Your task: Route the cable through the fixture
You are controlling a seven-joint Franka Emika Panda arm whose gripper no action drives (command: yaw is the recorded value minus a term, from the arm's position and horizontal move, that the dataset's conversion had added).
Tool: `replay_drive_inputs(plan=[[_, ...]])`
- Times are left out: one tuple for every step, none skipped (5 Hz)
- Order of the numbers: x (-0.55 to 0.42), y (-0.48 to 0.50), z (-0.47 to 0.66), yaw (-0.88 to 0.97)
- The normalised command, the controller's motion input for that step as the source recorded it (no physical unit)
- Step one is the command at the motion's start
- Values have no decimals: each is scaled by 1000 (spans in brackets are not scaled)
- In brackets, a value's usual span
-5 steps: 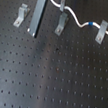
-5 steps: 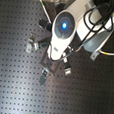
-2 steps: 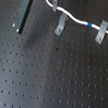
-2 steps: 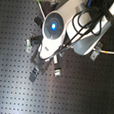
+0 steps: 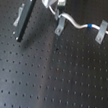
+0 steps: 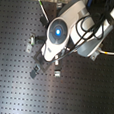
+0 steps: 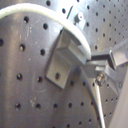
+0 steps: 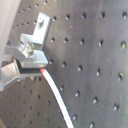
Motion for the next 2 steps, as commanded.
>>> replay_drive_inputs(plan=[[-238, -7, 87, 117], [-410, 2, -157, 109]])
